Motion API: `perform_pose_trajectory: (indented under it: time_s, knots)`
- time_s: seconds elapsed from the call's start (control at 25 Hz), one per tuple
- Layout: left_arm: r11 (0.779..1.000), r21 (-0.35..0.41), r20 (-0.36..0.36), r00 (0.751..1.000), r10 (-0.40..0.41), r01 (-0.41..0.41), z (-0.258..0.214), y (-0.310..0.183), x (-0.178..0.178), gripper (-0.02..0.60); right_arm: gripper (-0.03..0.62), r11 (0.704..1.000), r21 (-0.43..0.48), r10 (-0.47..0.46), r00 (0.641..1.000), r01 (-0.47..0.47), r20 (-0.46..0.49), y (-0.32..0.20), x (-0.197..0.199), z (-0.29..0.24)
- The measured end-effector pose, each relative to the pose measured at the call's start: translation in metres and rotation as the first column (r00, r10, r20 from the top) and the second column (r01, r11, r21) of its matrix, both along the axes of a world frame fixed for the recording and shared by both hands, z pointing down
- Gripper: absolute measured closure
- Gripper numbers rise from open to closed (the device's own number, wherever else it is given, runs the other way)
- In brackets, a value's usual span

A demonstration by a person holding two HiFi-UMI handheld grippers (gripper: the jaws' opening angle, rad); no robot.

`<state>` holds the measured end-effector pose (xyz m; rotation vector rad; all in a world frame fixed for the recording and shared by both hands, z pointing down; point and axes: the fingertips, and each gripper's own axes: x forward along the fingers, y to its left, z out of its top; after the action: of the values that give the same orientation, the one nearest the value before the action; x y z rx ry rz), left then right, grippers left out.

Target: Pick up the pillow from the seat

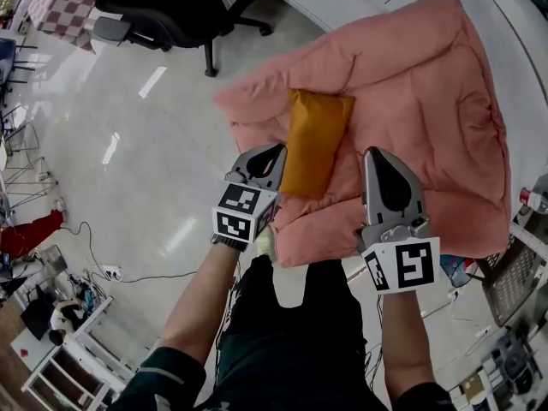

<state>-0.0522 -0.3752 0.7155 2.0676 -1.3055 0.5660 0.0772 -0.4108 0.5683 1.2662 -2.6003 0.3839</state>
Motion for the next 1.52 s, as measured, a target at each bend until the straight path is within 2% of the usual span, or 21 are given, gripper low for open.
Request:
perform_pose_trajectory:
  time_s: [0.12,0.24,0.28,0.52,0.68,0.76,0.92,1.28,1.4,1.52]
  knots:
    - [0.997,-0.073,0.004,1.0,0.013,-0.013,0.043,0.005,0.001,0.58,0.591,0.999,-0.033,-0.019,1.0,0.019,-0.01,-0.003,-0.002,0.027]
    - [0.99,-0.137,-0.027,1.0,0.012,-0.016,0.086,0.012,0.0,0.571,0.591,0.997,-0.063,-0.034,0.999,0.033,-0.018,-0.003,-0.005,0.05]
    - [0.988,-0.155,-0.044,0.999,0.01,-0.016,0.099,0.013,0.001,0.506,0.591,0.997,-0.074,-0.037,0.999,0.036,-0.02,-0.003,-0.006,0.059]
    - [0.973,-0.228,-0.085,0.996,0.007,-0.026,0.162,0.022,0.001,0.419,0.591,0.989,-0.138,-0.052,0.998,0.049,-0.019,0.005,-0.006,0.103]
    - [0.965,-0.259,-0.153,0.988,0.007,-0.047,0.19,0.022,0.002,0.314,0.591,0.985,-0.162,-0.055,0.998,0.051,-0.018,0.006,-0.007,0.118]
    - [0.96,-0.273,-0.156,0.987,0.028,-0.07,0.203,0.023,0.003,0.294,0.591,0.984,-0.171,-0.057,0.998,0.053,-0.017,0.005,-0.008,0.124]
    - [0.951,-0.3,-0.181,0.983,0.022,-0.077,0.227,0.026,0.007,0.287,0.591,0.979,-0.197,-0.065,0.998,0.06,-0.022,0.007,-0.008,0.137]
    - [0.945,-0.315,-0.217,0.976,0.022,-0.092,0.244,0.026,0.013,0.284,0.591,0.971,-0.232,-0.06,0.998,0.05,-0.035,0.018,-0.003,0.15]
    - [0.944,-0.316,-0.233,0.972,0.022,-0.097,0.246,0.025,0.016,0.298,0.591,0.971,-0.237,-0.054,0.998,0.044,-0.035,0.018,0.0,0.152]
    - [0.942,-0.319,-0.231,0.973,0.028,-0.103,0.246,0.026,0.018,0.342,0.591,0.97,-0.24,-0.049,0.998,0.04,-0.032,0.02,0.003,0.154]
